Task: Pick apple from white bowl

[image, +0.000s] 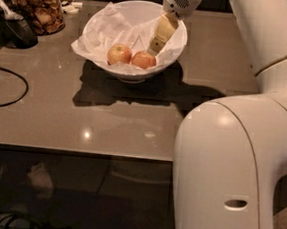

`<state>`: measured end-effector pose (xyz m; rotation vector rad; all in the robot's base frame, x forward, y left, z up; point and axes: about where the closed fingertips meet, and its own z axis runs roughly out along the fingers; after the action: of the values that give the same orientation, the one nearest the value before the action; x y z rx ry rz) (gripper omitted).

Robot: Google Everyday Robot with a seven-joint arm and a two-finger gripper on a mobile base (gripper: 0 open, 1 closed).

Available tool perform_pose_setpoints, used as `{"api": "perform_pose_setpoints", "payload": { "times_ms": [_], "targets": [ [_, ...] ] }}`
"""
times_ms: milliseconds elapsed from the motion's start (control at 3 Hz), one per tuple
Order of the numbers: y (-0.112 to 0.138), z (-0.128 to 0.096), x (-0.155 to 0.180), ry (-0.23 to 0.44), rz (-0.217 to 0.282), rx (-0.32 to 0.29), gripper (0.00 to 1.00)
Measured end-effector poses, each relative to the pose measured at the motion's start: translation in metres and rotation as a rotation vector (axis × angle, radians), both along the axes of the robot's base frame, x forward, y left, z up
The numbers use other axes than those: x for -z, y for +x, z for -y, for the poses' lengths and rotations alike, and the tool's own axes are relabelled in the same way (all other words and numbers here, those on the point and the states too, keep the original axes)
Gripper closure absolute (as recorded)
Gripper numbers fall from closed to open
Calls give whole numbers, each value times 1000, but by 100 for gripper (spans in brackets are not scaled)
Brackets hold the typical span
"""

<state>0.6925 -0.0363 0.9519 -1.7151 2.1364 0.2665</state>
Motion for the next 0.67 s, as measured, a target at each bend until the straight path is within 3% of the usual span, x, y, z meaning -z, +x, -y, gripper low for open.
{"api": "perform_pose_setpoints", "payload": {
  "times_ms": [667],
  "targets": [
    [6,0,27,-21,-52,20,20]
  ]
}}
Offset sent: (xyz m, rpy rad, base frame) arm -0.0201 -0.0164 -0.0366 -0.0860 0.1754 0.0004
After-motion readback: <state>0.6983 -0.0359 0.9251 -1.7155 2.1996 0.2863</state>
